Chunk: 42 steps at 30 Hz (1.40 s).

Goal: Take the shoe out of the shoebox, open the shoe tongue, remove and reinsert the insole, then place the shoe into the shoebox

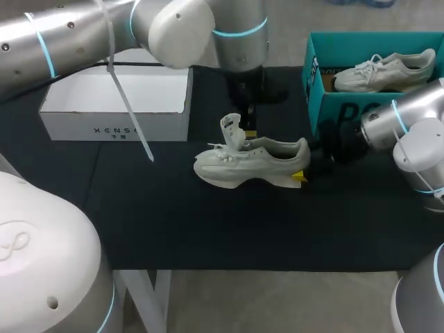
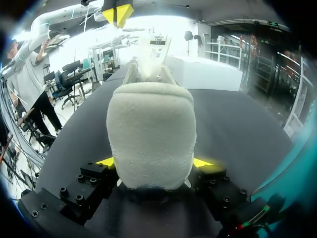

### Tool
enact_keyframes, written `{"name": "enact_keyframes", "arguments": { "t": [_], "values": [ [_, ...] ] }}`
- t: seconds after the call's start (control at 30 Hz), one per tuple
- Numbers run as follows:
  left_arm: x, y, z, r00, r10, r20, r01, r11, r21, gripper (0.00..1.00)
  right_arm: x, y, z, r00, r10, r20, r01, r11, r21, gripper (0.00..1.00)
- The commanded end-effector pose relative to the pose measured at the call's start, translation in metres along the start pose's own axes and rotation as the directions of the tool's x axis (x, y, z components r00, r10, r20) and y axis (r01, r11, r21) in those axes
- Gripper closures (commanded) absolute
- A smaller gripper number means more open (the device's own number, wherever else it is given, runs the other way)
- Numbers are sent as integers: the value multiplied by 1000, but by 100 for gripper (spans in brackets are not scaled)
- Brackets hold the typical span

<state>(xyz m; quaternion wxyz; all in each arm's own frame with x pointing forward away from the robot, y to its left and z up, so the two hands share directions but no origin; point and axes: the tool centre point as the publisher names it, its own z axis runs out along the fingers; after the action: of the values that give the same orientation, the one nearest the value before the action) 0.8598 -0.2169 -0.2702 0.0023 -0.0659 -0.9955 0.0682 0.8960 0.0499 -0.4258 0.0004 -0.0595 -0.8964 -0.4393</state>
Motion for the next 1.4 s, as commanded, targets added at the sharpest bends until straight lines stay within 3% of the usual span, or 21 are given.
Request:
{"name": "enact_keyframes", "arguments": {
  "t": [0.03, 0.17, 0.67, 0.8, 1.2, 1.4],
  "values": [
    [-16, -18, 25, 999, -2, -35, 1, 1000, -23, 100, -1, -4, 2, 1000, 0, -1, 0, 1000, 1, 100],
    [-25, -26, 29, 998, -5, -65, 4, 1000, -15, 100, -1, -4, 2, 1000, 0, -1, 0, 1000, 1, 100],
    [-24, -26, 28, 998, -2, -67, 1, 1000, -11, 100, -1, -4, 2, 1000, 0, -1, 0, 1000, 1, 100],
    [-23, -30, 53, 999, -19, 29, 20, 999, -25, 100, -1, -4, 2, 1000, 0, -1, 0, 1000, 1, 100],
    [-31, -43, 81, 1000, -3, -21, 3, 1000, -5, 100, -1, -4, 2, 1000, 0, -1, 0, 1000, 1, 100],
    [-40, -50, 79, 999, -1, -52, 1, 1000, -7, 100, -1, -4, 2, 1000, 0, -1, 0, 1000, 1, 100]
  ]
}}
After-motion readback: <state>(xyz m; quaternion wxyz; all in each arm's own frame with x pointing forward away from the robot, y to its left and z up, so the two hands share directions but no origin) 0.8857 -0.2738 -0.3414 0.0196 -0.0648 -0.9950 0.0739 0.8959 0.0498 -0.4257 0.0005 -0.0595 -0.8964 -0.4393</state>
